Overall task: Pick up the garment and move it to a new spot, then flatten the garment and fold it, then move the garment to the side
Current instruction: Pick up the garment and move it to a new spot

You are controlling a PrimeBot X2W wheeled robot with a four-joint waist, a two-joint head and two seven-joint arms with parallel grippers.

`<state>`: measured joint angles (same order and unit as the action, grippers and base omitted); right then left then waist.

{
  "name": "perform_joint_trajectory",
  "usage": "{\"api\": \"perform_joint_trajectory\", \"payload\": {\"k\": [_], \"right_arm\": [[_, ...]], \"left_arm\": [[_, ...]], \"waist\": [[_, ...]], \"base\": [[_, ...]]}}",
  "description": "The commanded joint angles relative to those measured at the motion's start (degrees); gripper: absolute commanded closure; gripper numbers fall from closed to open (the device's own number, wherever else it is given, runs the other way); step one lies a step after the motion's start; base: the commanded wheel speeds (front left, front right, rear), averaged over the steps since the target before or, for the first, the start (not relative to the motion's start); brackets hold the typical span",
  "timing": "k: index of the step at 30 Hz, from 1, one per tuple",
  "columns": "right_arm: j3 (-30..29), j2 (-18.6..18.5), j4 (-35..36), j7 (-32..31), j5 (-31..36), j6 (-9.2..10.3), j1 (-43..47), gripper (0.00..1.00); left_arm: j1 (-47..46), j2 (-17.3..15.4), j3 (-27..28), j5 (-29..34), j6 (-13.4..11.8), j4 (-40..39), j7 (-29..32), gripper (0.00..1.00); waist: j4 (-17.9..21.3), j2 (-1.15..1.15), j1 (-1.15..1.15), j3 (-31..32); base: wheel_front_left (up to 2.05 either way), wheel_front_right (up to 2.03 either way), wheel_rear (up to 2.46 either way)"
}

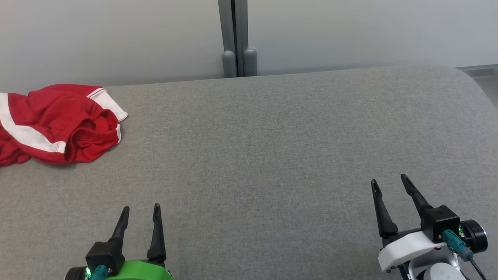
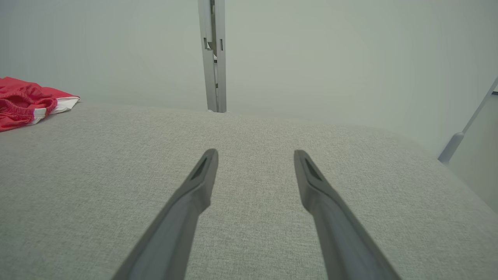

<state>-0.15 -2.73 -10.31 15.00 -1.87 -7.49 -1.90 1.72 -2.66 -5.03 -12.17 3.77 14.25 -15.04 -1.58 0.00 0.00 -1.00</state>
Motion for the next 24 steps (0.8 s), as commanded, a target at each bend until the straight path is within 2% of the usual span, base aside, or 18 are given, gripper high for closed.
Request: {"api": "perform_joint_trajectory", "payload": {"k": [1, 5, 18, 24], "right_arm": [[-0.1, -0.3, -0.1, 0.3, -0.2, 0.0, 0.4, 0.0], [-0.4, -0.3, -0.1, 0.3, -0.6, 0.01, 0.7, 0.0], [-0.1, -0.3, -0.2, 0.3, -1.3, 0.02, 1.2, 0.0], [0.8, -0.3, -0.5, 0.3, -1.6, 0.02, 1.2, 0.0]], "left_arm": [[0.0, -0.4, 0.0, -0.3, 0.3, 0.1, -0.2, 0.0], [-0.6, -0.4, -0.3, -0.2, 0.2, -0.1, -0.2, 0.0], [0.1, -0.4, 0.4, 0.6, 0.4, -0.7, -0.2, 0.0], [0.8, -0.4, 1.3, 0.7, 0.6, -0.9, -0.1, 0.0]], "waist": [[-0.8, 0.0, 0.0, 0.0], [-3.6, 0.0, 0.0, 0.0], [-17.6, 0.0, 0.0, 0.5], [-21.3, 0.0, 0.0, 0.8]], "base": [[0.0, 0.0, 0.0], [0.0, 0.0, 0.0], [0.0, 0.0, 0.0], [0.0, 0.0, 0.0]]}}
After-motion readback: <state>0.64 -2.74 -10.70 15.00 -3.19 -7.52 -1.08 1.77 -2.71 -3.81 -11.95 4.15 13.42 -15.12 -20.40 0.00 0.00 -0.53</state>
